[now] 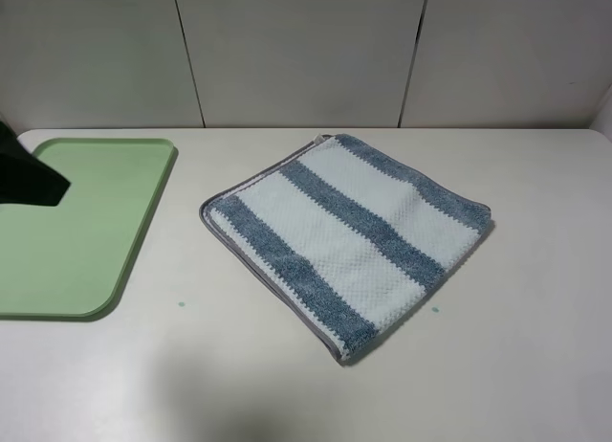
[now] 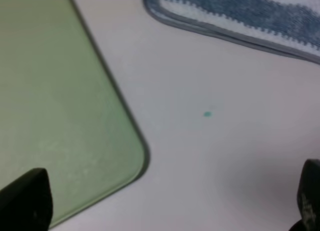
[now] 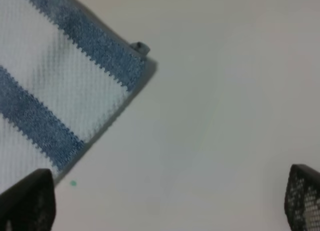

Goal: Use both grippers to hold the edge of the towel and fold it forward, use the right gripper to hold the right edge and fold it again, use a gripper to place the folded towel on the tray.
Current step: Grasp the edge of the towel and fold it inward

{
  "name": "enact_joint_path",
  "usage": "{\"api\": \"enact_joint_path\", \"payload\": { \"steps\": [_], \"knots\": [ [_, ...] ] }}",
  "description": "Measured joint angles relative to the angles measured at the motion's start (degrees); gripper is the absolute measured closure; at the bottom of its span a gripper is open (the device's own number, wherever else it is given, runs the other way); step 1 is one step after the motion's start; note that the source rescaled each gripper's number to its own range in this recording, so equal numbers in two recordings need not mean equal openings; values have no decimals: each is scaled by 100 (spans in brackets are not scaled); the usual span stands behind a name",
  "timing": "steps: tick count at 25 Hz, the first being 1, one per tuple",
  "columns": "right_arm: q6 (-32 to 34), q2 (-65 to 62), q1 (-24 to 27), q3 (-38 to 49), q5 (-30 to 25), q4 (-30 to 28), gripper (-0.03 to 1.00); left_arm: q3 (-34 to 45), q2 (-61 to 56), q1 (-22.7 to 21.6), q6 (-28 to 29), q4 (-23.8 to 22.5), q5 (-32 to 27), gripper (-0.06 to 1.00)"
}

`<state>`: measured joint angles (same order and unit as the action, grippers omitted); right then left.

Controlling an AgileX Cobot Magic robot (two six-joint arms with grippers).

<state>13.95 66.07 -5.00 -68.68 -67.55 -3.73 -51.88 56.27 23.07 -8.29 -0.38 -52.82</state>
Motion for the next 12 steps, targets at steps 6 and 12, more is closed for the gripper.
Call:
{"api": "enact_joint_path", "payload": {
  "steps": [6, 12],
  "knots": [
    [552, 1128, 0, -189, 267, 94, -3, -419, 1059, 1106, 177, 176, 469, -3],
    [537, 2037, 0, -194, 736, 518, -3, -446, 2135, 2312, 515, 217, 1198, -3]
  ]
}}
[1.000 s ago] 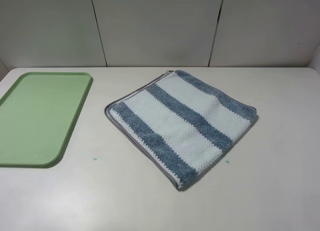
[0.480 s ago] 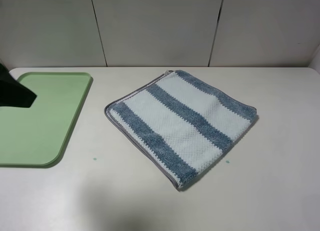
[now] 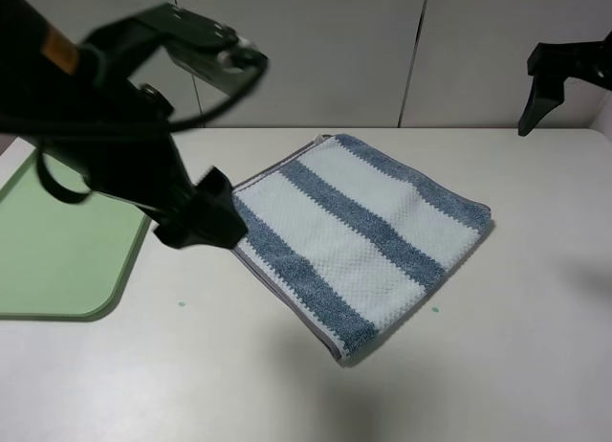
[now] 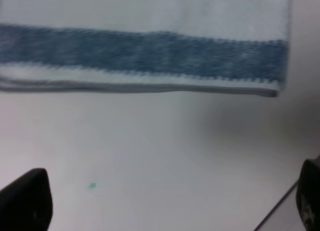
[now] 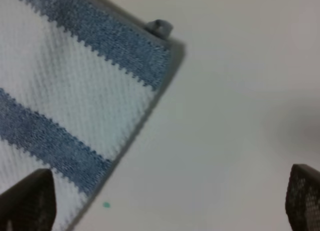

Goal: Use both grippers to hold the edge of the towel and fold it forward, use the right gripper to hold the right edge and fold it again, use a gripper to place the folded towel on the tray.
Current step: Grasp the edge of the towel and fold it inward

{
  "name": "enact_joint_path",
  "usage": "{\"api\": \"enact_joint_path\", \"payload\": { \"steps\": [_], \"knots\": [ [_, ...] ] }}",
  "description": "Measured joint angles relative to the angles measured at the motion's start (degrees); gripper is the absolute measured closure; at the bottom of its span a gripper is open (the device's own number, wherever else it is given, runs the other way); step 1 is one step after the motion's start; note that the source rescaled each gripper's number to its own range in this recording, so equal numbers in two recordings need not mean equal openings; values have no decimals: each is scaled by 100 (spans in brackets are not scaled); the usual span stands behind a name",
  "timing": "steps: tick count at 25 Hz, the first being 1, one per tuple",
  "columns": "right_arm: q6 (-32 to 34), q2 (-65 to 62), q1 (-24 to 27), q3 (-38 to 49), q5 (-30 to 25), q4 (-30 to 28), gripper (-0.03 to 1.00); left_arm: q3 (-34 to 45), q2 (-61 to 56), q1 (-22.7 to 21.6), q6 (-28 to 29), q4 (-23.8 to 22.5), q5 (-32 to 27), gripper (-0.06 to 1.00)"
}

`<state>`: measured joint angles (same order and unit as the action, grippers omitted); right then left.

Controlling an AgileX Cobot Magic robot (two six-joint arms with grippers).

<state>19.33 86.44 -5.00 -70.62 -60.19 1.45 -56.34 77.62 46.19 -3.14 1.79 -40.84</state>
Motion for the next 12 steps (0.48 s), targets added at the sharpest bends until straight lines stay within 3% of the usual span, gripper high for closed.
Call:
{"api": "enact_joint_path", "payload": {
  "steps": [5, 12],
  "knots": [
    [-6, 539, 0, 0, 289, 58, -3, -7, 800, 772, 274, 0, 770, -3],
    [18, 1152, 0, 0, 660, 153, -3, -7, 1707, 1376, 605, 6, 1567, -3]
  ]
}}
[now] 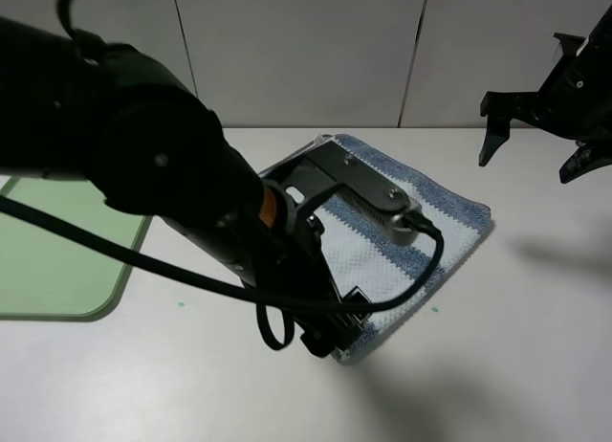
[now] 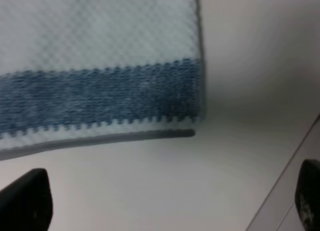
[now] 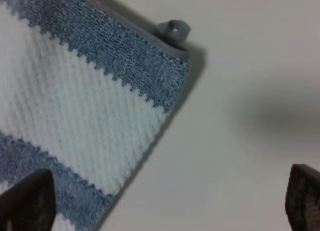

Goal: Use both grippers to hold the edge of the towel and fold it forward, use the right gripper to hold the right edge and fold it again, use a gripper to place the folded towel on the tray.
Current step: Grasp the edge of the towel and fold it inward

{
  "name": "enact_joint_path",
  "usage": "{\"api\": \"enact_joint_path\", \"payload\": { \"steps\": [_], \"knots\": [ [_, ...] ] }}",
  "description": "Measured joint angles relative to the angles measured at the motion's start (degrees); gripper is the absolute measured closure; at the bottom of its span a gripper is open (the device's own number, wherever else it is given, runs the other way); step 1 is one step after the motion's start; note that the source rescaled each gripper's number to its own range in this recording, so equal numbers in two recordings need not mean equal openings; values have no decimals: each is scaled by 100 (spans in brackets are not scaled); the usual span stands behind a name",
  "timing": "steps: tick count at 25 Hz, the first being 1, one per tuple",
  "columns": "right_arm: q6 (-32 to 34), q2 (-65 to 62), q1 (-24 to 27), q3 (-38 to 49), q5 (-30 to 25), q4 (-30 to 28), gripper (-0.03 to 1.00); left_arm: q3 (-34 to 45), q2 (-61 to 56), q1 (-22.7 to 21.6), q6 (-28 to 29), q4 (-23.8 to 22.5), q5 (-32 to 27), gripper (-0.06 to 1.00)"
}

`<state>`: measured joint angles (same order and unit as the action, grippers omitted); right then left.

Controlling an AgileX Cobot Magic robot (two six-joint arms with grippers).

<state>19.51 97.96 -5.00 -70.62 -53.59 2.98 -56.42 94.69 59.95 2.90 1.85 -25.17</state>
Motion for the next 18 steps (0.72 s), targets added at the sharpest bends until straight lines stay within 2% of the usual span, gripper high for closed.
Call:
{"api": "enact_joint_path", "payload": {
  "steps": [4, 11, 18],
  "knots": [
    [54, 319, 0, -11, 131, 171, -3, -2, 383, 194, 93, 6, 227, -3],
    [298, 728, -68, -16, 285, 275, -3, -2, 631, 235, 358, 17, 454, -2],
    [481, 848, -371, -16, 461, 291, -3, -6, 1124, 260, 633, 17, 498, -2]
  ]
}}
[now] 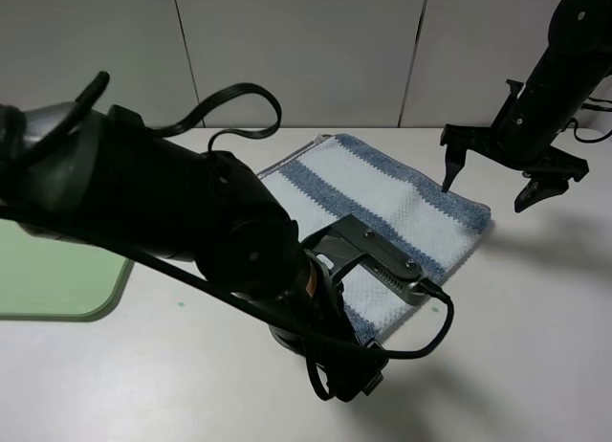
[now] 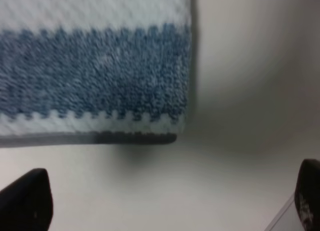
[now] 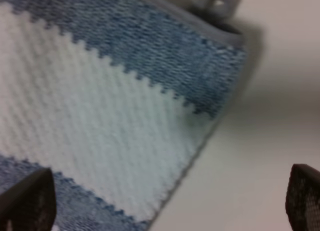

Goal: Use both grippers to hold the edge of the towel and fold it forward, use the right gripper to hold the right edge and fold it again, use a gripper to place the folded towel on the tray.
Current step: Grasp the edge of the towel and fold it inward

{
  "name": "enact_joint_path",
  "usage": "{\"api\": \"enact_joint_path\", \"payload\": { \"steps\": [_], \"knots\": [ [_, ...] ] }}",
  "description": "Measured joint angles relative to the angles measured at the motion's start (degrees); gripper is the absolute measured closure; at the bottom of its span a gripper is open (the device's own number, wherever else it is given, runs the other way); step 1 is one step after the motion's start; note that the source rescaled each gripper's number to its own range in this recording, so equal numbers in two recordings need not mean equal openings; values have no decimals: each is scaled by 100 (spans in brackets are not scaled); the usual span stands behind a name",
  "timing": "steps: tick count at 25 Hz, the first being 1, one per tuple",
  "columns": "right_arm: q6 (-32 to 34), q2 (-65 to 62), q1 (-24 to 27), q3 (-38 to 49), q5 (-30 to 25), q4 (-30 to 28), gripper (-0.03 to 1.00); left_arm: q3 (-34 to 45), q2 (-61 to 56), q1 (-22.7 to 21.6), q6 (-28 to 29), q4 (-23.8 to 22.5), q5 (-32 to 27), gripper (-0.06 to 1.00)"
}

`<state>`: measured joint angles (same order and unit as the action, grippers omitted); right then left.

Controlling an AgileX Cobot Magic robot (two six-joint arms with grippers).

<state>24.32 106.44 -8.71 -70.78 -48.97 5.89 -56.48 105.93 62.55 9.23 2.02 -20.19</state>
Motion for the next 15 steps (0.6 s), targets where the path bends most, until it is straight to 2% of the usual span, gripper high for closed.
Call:
{"api": "enact_joint_path", "payload": {
  "steps": [4, 15],
  "knots": [
    [125, 87, -88, 0, 121, 1, -3, 0, 39, 74, 37, 0, 135, -2],
    [130, 592, -95, 0, -88, -211, -3, 0, 39, 81, 57, 0, 177, -2]
  ]
}}
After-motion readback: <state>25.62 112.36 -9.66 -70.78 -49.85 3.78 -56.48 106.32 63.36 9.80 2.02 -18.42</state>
